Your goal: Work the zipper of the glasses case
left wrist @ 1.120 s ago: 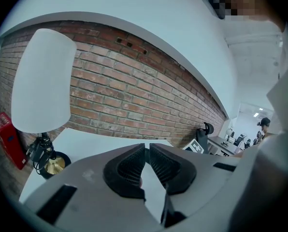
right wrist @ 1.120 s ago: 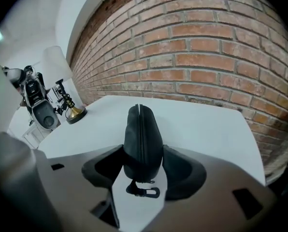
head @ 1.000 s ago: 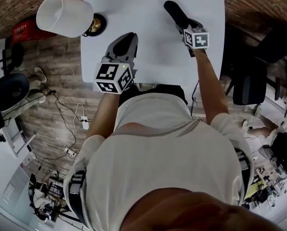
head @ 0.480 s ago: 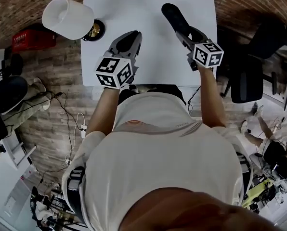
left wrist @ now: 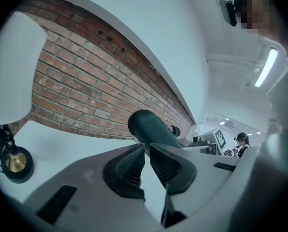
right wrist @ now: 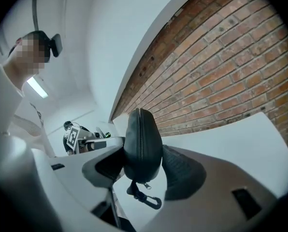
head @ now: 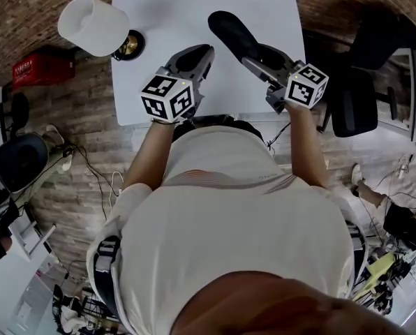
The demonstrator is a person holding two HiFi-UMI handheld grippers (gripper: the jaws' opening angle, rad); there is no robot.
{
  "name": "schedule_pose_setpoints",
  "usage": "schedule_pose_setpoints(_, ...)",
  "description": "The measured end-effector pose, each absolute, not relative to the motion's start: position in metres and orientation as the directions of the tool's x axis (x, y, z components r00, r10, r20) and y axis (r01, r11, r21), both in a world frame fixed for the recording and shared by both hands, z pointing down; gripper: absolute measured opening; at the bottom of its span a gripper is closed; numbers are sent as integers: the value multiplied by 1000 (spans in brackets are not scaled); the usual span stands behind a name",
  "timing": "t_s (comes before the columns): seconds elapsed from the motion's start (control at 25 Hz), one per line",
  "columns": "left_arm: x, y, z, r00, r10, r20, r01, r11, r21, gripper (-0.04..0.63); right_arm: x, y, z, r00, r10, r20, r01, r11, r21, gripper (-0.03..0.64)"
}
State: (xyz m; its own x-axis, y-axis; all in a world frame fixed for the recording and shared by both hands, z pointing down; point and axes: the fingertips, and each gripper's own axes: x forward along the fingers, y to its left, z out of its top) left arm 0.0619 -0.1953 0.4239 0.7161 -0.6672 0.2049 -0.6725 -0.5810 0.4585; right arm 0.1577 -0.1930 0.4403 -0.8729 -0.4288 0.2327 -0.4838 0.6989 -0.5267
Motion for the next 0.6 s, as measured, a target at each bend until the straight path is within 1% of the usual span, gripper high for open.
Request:
schedule_pose_setpoints(0.12,74,-187,428,769,-607,202,-615,-615,493,41,158,-183,435,-894,-409,183,-436,699,-567,299)
schedule_pose_setpoints(0.16,79,-183,429,798,-571,191,-576,-631,521,79,158,-181,434,-903,-397,162,-412,698,-585,299)
schedule_pose_setpoints(0.24,90,-176,427,865,-485,130,-456,-652,606,245,158,-174,429,-927,-357,115,-347,697,-628,299)
schedule_pose_setpoints(0.28,94,-173,424,890,-448,87,-392,-654,647,285,157,-171,426,-940,-329,91,-307,697,-649,299)
schedule_pose_setpoints(0.36,100,-168,418,916,-402,6,-293,-658,694,306,151,-163,422,-964,-262,43,-220,696,-684,299)
schedule_pose_setpoints(0.44,103,-164,410,926,-372,-58,-227,-675,702,318,141,-153,420,-981,-192,-2,-134,691,-711,299)
schedule_pose_setpoints(0.6,105,-164,393,920,-365,-142,-166,-693,702,324,124,-140,421,-992,-114,-62,-28,660,-751,299)
